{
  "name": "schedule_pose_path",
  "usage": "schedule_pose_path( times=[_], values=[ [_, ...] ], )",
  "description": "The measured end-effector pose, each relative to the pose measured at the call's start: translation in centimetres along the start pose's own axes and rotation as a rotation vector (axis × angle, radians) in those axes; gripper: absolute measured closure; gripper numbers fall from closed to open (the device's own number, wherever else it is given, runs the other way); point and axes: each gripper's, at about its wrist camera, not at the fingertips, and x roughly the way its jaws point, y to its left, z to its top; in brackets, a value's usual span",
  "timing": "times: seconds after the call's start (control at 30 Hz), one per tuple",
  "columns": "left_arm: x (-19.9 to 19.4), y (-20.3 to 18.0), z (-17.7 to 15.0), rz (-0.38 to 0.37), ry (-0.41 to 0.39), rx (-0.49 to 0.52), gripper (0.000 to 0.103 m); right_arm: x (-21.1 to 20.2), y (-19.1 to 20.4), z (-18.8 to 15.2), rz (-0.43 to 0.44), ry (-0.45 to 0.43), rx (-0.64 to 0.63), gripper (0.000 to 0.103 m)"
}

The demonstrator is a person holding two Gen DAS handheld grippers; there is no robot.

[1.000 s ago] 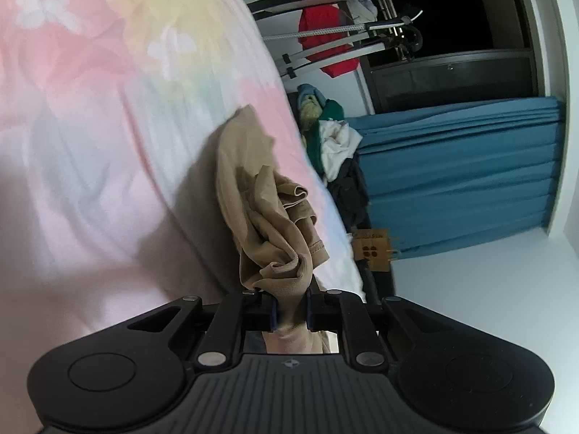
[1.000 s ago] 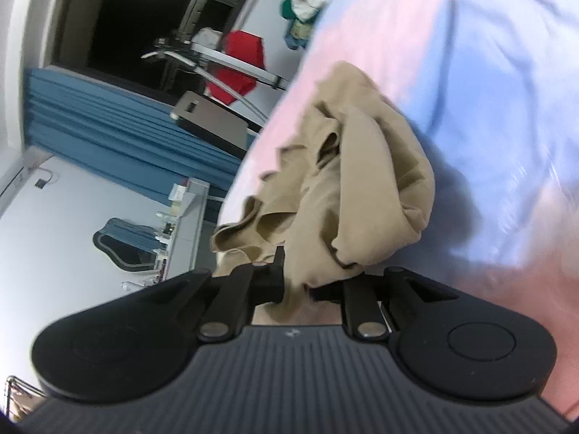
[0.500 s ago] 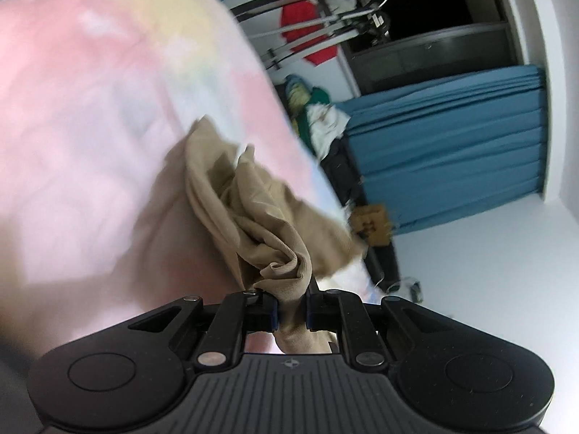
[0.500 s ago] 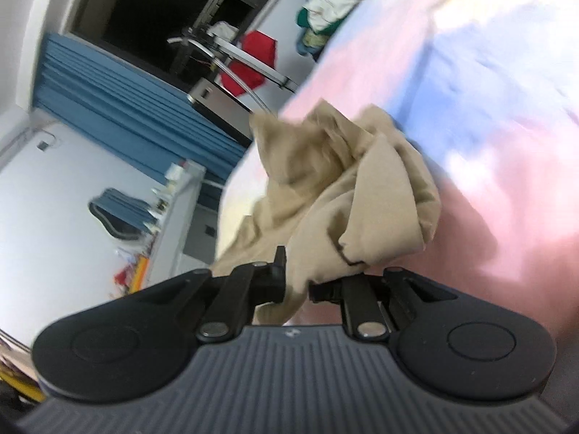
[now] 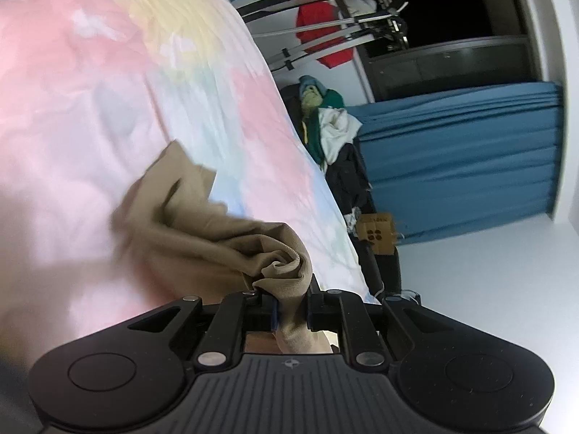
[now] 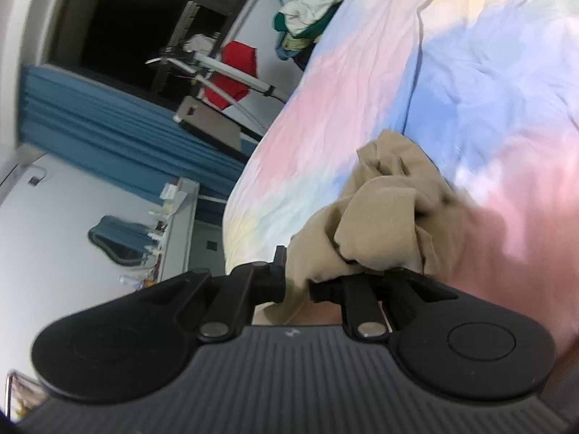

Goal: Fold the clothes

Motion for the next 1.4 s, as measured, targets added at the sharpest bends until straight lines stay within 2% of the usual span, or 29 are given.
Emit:
schedule_pose_path(
  times=[0.13,0.27,0.33,0.47,0.57,0.63,0.7,0.77,0.8,0.97,1.0,1.1,1.13,1.17,1.27,1.3,1.33,1.4],
  values=[
    [5.9,0.2,3.9,0.048,0.016,-0.008,0.088,5.7,-0.2,3.3,-0.069,0.027,0.048,0.088],
    [12.4,2.5,7.1,0.087,0.041,0.02,0.085,11.4,-1.9,5.6,-0.131,0.061,0.078,0.087],
    [14.5,4.1,7.9,0.107,0.049,0.027,0.084,14.1,-3.1,6.2,-0.142,0.082,0.059,0.087],
    [17.4,6.4,9.1,0.124,0.071,0.029,0.083,17.1,-4.8,6.8,-0.123,0.135,0.002,0.086],
    [18.0,6.3,9.5,0.123,0.075,0.072,0.079,17.1,-4.3,7.1,-0.102,0.158,-0.04,0.079],
    [18.0,5.9,9.3,0.117,0.068,0.112,0.076,16.6,-3.8,7.2,-0.059,0.168,-0.08,0.062],
    [17.5,5.4,8.9,0.105,0.06,0.152,0.068,15.7,-3.4,7.3,-0.012,0.172,-0.11,0.049],
    [16.8,4.7,8.3,0.097,0.041,0.2,0.055,14.6,-2.9,7.5,0.023,0.163,-0.139,0.042],
    [16.4,4.3,7.9,0.099,0.025,0.229,0.054,14.0,-2.6,7.7,0.029,0.15,-0.165,0.036],
    [13.9,1.8,6.1,0.133,-0.089,0.407,0.031,9.9,-1.7,8.7,0.003,0.023,-0.263,0.033],
    [13.3,1.3,5.7,0.139,-0.111,0.438,0.03,9.1,-1.5,8.7,-0.019,-0.017,-0.279,0.031],
    [12.1,0.1,4.3,0.146,-0.147,0.527,0.028,7.6,-0.8,8.0,-0.041,-0.109,-0.363,0.032],
    [12.0,-0.2,3.8,0.151,-0.143,0.558,0.028,7.5,-0.5,7.6,-0.027,-0.114,-0.397,0.032],
    [11.9,-0.5,3.4,0.155,-0.139,0.588,0.028,7.7,-0.1,6.9,-0.014,-0.1,-0.431,0.036],
    [12.1,-1.0,1.6,0.193,-0.12,0.706,0.028,8.4,0.9,4.9,0.015,-0.057,-0.534,0.056],
    [12.3,-1.1,0.9,0.212,-0.115,0.756,0.028,9.2,1.1,4.3,-0.019,-0.036,-0.571,0.066],
    [12.7,-1.1,0.2,0.237,-0.109,0.803,0.028,10.0,1.1,3.8,-0.06,-0.022,-0.606,0.07],
    [13.8,-0.8,-0.7,0.298,-0.096,0.863,0.028,11.4,0.6,3.3,-0.178,-0.034,-0.666,0.072]
  ],
)
